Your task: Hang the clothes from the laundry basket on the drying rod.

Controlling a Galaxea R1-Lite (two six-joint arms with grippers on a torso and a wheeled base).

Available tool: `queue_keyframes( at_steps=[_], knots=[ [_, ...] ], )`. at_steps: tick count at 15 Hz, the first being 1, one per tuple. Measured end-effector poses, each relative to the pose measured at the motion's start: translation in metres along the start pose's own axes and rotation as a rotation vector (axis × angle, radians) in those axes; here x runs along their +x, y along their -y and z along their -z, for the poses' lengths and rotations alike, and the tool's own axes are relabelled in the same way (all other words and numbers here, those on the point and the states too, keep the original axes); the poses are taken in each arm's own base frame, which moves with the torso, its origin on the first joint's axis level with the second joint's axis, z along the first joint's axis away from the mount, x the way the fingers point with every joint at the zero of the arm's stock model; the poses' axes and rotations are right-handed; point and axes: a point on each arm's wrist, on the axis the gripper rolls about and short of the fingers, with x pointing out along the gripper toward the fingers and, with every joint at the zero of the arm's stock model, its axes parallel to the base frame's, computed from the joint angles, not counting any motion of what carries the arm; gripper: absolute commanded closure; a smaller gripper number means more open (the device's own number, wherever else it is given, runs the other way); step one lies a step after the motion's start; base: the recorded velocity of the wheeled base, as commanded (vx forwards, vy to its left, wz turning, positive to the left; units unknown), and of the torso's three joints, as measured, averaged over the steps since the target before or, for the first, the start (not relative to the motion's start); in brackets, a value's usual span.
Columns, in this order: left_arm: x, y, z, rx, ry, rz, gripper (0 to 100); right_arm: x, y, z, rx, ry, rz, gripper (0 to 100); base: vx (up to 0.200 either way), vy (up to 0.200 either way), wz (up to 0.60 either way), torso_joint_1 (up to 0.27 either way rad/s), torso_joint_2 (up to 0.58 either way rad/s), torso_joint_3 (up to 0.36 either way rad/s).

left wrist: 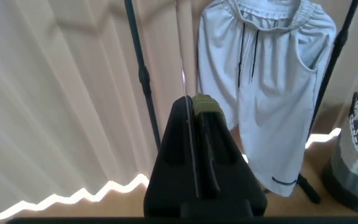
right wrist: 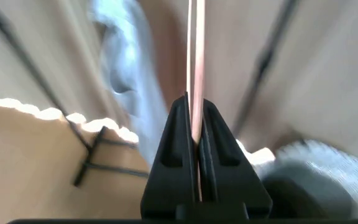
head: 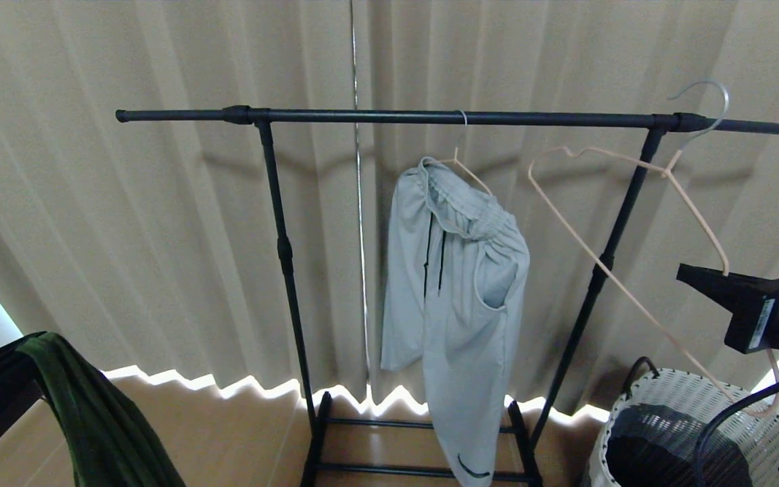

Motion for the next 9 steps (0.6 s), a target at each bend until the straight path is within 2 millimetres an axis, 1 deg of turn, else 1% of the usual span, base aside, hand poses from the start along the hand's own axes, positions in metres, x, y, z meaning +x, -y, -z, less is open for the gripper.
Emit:
queue_keyframes(
  at_steps=[2,4,6,9],
  knots=[
    [0.005,-0.001,-0.009,0.042,0.006,-0.004,100,-0.009,-0.002,-0.001,-0.003,0.013,-0.095,100,0.0,0.0,0.0,0.0,0.0,0.0],
    [0.018,-0.004,-0.027,0.08,-0.013,-0.007,100,-0.016,-0.007,-0.003,-0.011,0.03,-0.216,100,0.0,0.0,0.0,0.0,0.0,0.0],
    [0.037,-0.006,-0.048,0.094,-0.053,-0.003,100,-0.019,-0.012,-0.005,-0.028,0.04,-0.277,100,0.0,0.0,0.0,0.0,0.0,0.0],
    [0.077,-0.01,-0.075,0.083,-0.126,-0.045,100,-0.012,-0.023,-0.003,-0.065,0.015,-0.337,100,0.0,0.0,0.0,0.0,0.0,0.0]
  ],
)
